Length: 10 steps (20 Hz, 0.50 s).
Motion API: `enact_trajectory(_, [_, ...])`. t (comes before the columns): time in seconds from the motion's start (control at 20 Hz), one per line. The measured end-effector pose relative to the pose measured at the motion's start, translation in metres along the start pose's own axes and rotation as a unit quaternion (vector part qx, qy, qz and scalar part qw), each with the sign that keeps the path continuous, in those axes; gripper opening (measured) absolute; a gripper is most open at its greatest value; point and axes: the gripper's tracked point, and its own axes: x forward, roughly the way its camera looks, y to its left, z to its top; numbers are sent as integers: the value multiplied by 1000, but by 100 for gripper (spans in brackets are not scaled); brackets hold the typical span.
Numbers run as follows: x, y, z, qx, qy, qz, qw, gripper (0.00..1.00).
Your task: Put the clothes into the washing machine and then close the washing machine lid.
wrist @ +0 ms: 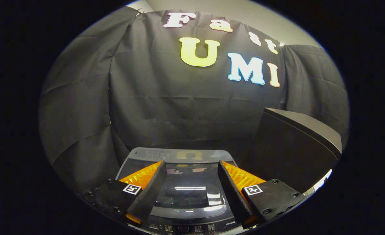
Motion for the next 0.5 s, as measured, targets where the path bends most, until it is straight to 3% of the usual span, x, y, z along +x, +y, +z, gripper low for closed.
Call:
enact_trajectory(0.15, [-11,-2,3,-10,-4,2,1000,98])
enact_trajectory(0.5, [-82,-35,60,-15,-73,6,997,98])
